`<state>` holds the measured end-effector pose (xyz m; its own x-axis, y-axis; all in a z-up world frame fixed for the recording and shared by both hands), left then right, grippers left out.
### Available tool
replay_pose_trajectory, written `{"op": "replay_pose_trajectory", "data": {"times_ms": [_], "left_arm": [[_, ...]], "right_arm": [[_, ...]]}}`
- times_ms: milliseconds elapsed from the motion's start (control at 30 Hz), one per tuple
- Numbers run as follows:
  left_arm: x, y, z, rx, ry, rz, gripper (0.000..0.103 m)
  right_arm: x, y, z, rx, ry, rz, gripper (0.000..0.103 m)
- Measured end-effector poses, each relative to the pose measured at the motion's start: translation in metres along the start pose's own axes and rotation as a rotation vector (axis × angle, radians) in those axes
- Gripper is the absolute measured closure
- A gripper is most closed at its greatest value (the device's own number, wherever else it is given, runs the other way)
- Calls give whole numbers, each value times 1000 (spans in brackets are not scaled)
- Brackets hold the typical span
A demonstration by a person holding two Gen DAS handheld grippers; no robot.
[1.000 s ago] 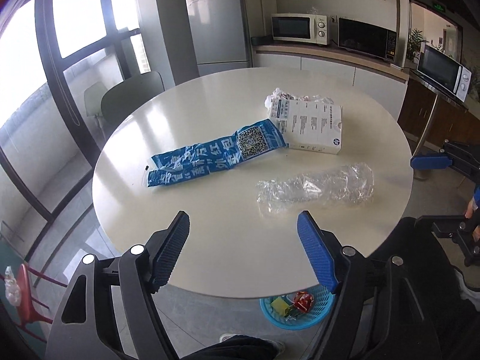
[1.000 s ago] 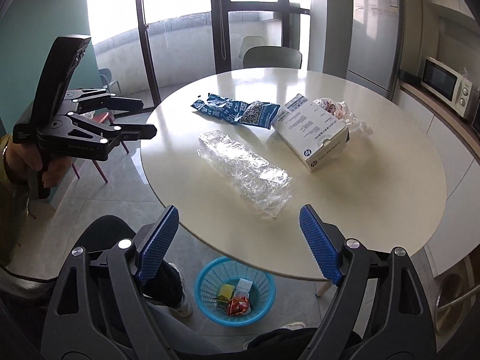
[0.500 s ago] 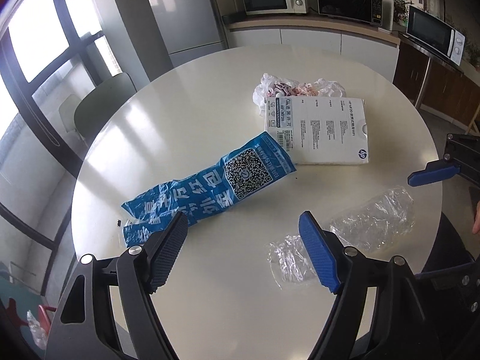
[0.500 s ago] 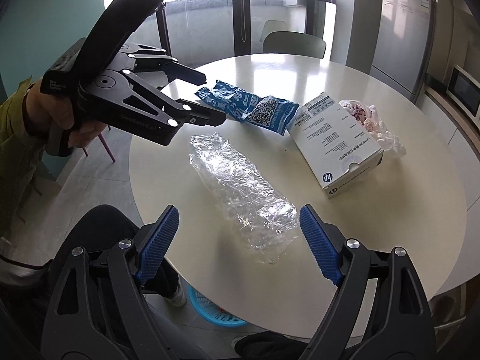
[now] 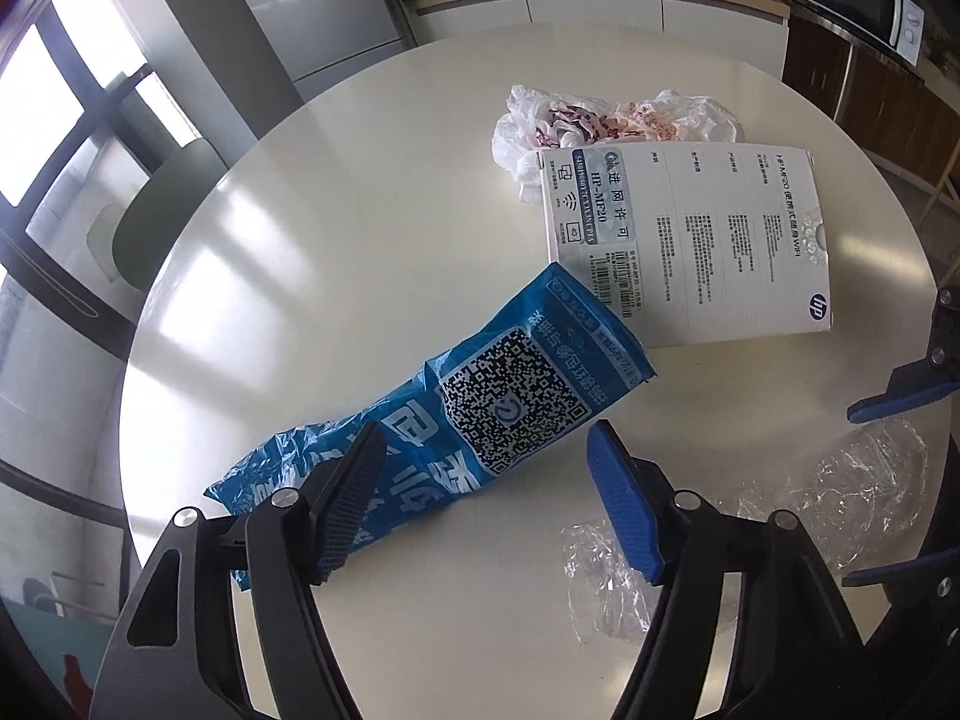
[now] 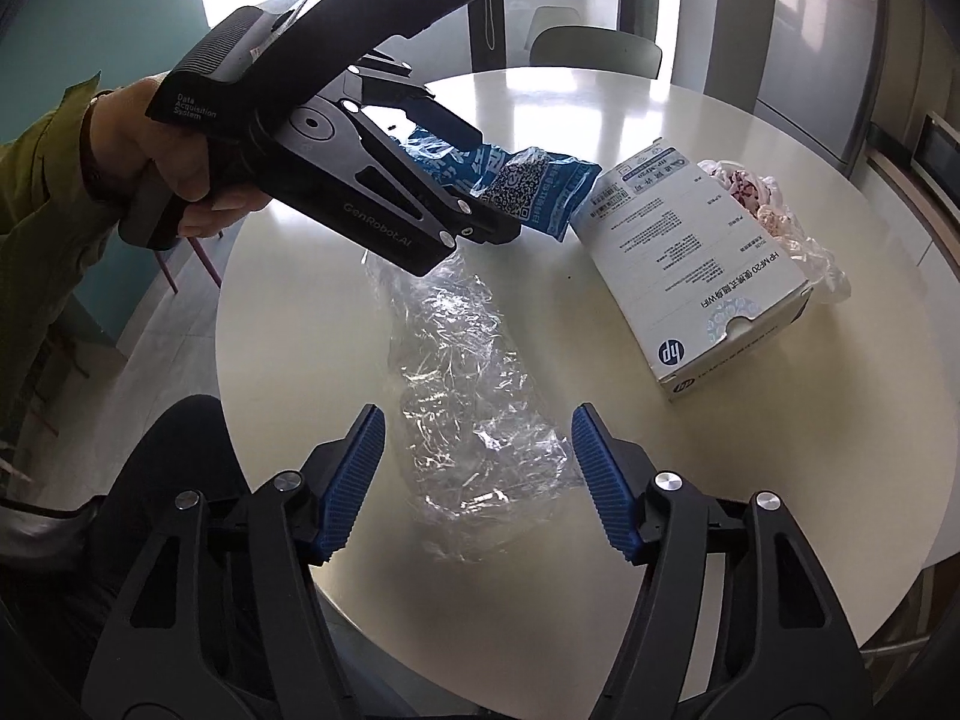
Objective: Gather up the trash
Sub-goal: 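Grasp the blue printed bag with the left tool while the right tool grasps the clear plastic wrap, then carry the blue bag and plastic wrap down over the blue wastebasket with both tools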
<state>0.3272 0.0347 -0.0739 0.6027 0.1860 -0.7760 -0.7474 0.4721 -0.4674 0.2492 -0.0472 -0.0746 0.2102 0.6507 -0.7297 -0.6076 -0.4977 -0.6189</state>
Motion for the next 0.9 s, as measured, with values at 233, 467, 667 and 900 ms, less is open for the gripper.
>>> {"op": "replay_pose_trajectory", "data": {"times_ms": [233, 467, 667, 900], "left_arm": [[1, 7, -12, 1, 37, 9, 74], [2, 11, -16, -48, 27, -5, 99], [-19, 12, -15, -92, -12, -46, 103], [-66, 18, 4, -197, -67, -100, 103]], "right_arm": [[-5, 8, 0, 26, -19, -40, 58], [-7, 17, 7, 23, -3, -62, 64], [-15, 23, 5, 42, 7, -81, 69], [-30, 34, 3, 86, 13, -135, 71]]}}
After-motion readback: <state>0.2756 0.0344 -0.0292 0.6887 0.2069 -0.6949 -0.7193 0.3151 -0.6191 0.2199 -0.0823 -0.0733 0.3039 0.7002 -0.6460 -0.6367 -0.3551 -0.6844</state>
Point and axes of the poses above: each gripper's, at about its wrist camera, not at the fingertips, and x roughly the way its jaws point, z to its left, y to its underside, the point moved 6 cm from there along x, roughly the way its jaws point, and after that the axes turned 14 degrees about -y, right-handed, at the moved point
